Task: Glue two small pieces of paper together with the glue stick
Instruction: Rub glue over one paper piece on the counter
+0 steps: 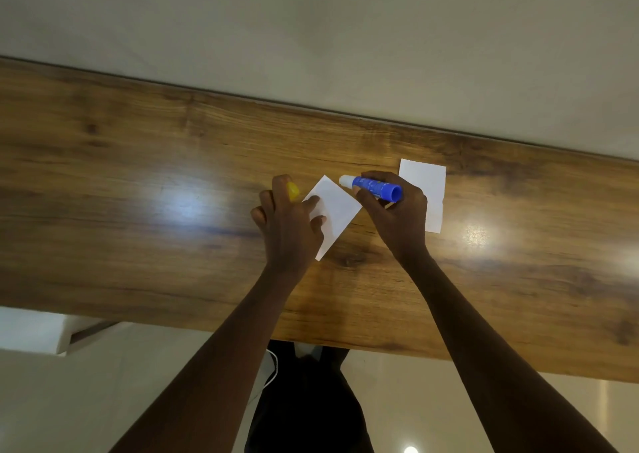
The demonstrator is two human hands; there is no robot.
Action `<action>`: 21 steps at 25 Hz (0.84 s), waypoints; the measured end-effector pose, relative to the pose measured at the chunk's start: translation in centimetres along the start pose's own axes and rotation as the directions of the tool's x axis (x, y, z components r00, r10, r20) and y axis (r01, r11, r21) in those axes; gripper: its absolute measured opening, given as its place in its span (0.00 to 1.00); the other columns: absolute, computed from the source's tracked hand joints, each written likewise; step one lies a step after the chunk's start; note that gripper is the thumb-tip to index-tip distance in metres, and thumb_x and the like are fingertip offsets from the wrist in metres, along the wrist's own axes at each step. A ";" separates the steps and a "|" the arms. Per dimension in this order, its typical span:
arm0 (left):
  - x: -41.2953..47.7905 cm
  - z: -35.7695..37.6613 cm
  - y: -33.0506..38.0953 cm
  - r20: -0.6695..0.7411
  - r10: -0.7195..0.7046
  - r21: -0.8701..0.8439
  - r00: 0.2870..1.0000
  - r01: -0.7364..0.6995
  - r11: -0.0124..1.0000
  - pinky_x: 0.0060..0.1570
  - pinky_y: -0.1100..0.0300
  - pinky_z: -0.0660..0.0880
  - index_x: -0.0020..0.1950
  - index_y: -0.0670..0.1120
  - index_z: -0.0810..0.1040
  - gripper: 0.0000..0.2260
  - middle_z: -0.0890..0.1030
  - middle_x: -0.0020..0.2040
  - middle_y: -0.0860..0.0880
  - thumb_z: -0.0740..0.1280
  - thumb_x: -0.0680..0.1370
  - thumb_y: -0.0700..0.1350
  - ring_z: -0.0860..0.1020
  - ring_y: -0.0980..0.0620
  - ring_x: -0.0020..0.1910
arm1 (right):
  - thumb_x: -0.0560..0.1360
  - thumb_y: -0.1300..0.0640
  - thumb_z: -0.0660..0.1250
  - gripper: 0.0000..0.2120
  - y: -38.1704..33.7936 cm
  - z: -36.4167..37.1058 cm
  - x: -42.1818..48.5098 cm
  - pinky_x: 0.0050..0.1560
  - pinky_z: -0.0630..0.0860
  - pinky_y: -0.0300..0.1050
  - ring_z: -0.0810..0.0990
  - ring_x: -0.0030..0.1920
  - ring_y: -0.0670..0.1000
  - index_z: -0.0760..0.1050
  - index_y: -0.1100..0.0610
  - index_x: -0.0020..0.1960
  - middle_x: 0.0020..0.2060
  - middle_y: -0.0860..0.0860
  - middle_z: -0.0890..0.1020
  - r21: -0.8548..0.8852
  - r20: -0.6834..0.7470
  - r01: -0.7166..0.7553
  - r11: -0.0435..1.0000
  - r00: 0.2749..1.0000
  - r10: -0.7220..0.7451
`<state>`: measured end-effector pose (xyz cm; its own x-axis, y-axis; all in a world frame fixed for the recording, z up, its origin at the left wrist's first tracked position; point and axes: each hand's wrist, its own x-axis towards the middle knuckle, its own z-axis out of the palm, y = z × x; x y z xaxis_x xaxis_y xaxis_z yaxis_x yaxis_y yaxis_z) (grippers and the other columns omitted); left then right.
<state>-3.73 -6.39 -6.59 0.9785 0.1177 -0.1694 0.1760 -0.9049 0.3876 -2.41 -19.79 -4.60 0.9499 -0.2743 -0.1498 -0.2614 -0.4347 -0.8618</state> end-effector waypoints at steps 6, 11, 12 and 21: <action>-0.3 0.2 -0.2 -0.009 -0.026 0.014 1.000 0.026 1.000 0.54 0.49 0.63 0.56 0.46 0.79 0.17 0.69 0.65 0.41 0.72 0.69 0.48 0.67 0.41 0.60 | 0.68 0.60 0.70 0.15 -0.1 1.2 0.6 0.42 0.69 0.30 0.75 0.41 0.48 0.76 0.62 0.54 0.47 0.58 0.83 -0.124 0.128 0.145 0.982 0.983 -0.129; -0.3 0.2 -0.2 -0.003 -0.040 0.019 0.999 0.040 0.999 0.53 0.49 0.63 0.56 0.46 0.79 0.17 0.68 0.65 0.42 0.72 0.69 0.49 0.67 0.42 0.60 | 0.68 0.58 0.70 0.16 -0.1 1.9 1.2 0.45 0.71 0.37 0.76 0.44 0.49 0.76 0.61 0.55 0.50 0.58 0.82 -0.187 0.220 0.179 0.966 0.966 -0.137; -0.3 0.2 -0.2 -0.003 -0.041 0.017 0.999 0.041 0.999 0.53 0.49 0.62 0.56 0.46 0.79 0.17 0.68 0.65 0.42 0.72 0.69 0.49 0.66 0.42 0.60 | 0.69 0.58 0.70 0.17 0.0 1.9 1.3 0.46 0.72 0.39 0.77 0.45 0.50 0.76 0.61 0.56 0.51 0.58 0.82 -0.202 0.237 0.177 0.963 0.963 -0.127; -0.4 0.3 -0.2 -0.022 -0.045 0.021 0.999 0.046 0.999 0.52 0.49 0.63 0.55 0.46 0.80 0.17 0.70 0.64 0.41 0.73 0.68 0.49 0.68 0.42 0.59 | 0.69 0.57 0.69 0.15 -0.3 1.3 2.5 0.39 0.68 0.35 0.74 0.43 0.48 0.76 0.60 0.55 0.49 0.57 0.82 -0.274 0.350 0.204 0.940 0.931 -0.100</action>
<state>-4.18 -6.36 -6.89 0.9716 0.1678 -0.1667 0.2184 -0.9067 0.3607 0.29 -19.27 -5.32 0.9709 0.0882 -0.2226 -0.0987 -0.6995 -0.7078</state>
